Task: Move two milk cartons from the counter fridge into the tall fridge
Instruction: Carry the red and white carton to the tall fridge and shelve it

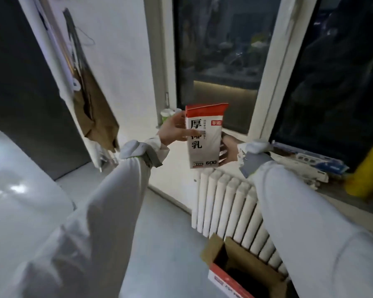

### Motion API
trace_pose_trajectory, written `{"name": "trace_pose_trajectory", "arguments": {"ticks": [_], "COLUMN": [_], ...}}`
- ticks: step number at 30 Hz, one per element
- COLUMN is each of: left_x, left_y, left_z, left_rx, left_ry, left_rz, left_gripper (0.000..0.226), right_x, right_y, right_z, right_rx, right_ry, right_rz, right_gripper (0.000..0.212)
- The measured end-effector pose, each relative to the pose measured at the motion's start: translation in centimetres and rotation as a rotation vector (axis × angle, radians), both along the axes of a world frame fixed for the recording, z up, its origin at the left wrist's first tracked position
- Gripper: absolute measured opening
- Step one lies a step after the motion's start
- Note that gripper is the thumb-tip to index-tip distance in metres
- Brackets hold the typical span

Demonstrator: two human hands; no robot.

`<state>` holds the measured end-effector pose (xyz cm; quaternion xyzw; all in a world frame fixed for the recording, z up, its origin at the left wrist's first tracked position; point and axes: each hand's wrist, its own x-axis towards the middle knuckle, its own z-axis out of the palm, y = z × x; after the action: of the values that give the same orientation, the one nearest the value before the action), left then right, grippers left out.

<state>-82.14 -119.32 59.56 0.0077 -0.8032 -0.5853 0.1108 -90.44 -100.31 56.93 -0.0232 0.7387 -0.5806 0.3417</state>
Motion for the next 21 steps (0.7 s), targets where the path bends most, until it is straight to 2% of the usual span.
{"name": "trace_pose_trajectory", "arguments": {"ticks": [6, 16, 21], "left_x": [-5.6, -10.7, -11.9], "left_y": [-9.7, -25.8, -35.0], "left_z": [0.4, -0.5, -0.2], "left_rx": [-0.054, -0.004, 0.004], "left_ry": [0.027, 0.025, 0.019], "left_rz": [0.153, 0.486, 0.636], "left_gripper": [0.049, 0.062, 0.058], "right_x": [-7.8, -18.0, -20.4], "right_y": [-11.0, -31.0, -41.9], "right_z": [0.0, 0.4, 1.2], "right_rx": [0.013, 0.04, 0.067], "right_ry": [-0.01, 0.038, 0.017], "right_rz": [0.118, 0.448, 0.644], "right_gripper": [0.044, 0.046, 0.049]}}
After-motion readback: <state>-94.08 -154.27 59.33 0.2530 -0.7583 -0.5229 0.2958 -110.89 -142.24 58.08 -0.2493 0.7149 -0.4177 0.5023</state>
